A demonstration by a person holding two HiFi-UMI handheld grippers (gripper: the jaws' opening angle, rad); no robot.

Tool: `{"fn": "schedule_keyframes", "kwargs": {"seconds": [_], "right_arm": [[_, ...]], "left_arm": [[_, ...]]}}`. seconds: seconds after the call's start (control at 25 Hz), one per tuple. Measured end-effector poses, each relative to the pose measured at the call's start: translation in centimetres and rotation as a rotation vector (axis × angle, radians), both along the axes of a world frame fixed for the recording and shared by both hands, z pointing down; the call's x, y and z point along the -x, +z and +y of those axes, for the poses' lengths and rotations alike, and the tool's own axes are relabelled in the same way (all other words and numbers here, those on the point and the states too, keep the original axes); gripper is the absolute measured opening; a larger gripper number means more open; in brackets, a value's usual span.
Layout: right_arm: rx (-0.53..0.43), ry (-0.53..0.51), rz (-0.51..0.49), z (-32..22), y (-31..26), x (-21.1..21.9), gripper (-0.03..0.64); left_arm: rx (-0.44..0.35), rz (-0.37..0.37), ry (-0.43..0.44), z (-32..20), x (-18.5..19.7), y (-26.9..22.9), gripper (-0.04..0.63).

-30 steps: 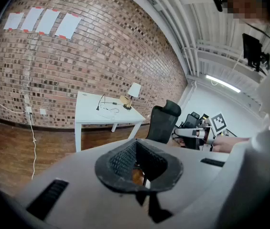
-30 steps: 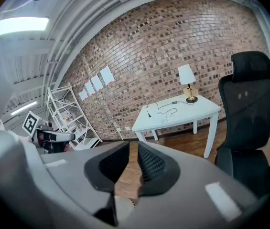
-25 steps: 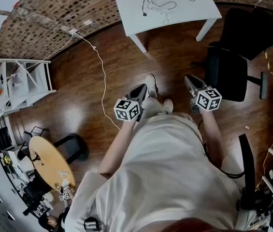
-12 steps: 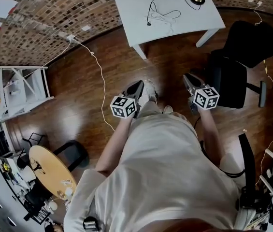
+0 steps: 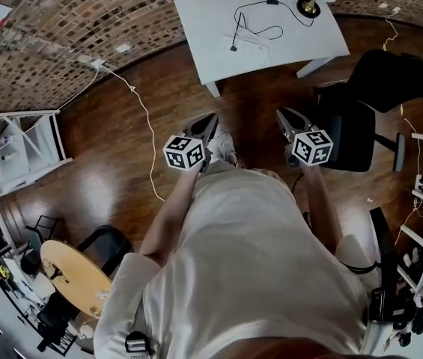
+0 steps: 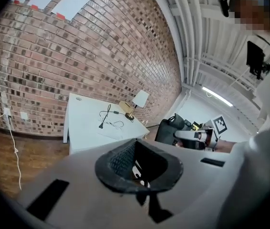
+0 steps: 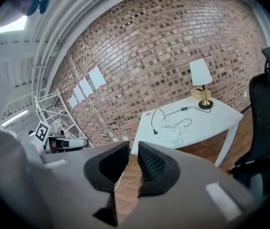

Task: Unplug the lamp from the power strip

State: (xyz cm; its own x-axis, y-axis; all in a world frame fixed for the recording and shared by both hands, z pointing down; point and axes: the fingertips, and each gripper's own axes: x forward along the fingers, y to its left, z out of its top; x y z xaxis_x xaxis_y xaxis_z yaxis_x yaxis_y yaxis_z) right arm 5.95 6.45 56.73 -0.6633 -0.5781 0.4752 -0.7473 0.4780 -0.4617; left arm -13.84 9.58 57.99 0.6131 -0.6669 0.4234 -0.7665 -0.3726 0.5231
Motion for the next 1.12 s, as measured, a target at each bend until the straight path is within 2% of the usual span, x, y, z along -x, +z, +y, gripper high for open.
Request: {"fn": "schedule_keyframes", "kwargs": {"seconds": [0.16, 0.44, 0.68, 0.92, 1.12], "right_arm": [[0.012, 0.028, 0.004, -1.4, 0.8, 0.7, 0.046], [0.02, 0.047, 0.003, -3.2, 2.6, 2.8, 0.04], [-0.012, 0.04, 0.002, -5.1, 1.7, 3.6, 0.04], [-0.015, 0.034, 0.007, -6.5, 1.9, 3.0, 0.04], [0.011, 0.01, 0.01, -7.7, 2.4, 2.7, 0.04]], "left_arm": [[0.034, 0.038, 0.03, -1.9, 0.6, 0.5, 0.003], [0.086, 0.047, 0.034, -4.4, 3.3, 2.0, 0.003], [0.018, 0.091, 0.02, -6.7, 4.2, 0.2, 0.003], [0.028, 0.095, 0.03, -7.1, 3.2, 0.6, 0.003], [0.018, 0.078, 0.003, -7.7, 3.9, -0.3, 0.003]]}}
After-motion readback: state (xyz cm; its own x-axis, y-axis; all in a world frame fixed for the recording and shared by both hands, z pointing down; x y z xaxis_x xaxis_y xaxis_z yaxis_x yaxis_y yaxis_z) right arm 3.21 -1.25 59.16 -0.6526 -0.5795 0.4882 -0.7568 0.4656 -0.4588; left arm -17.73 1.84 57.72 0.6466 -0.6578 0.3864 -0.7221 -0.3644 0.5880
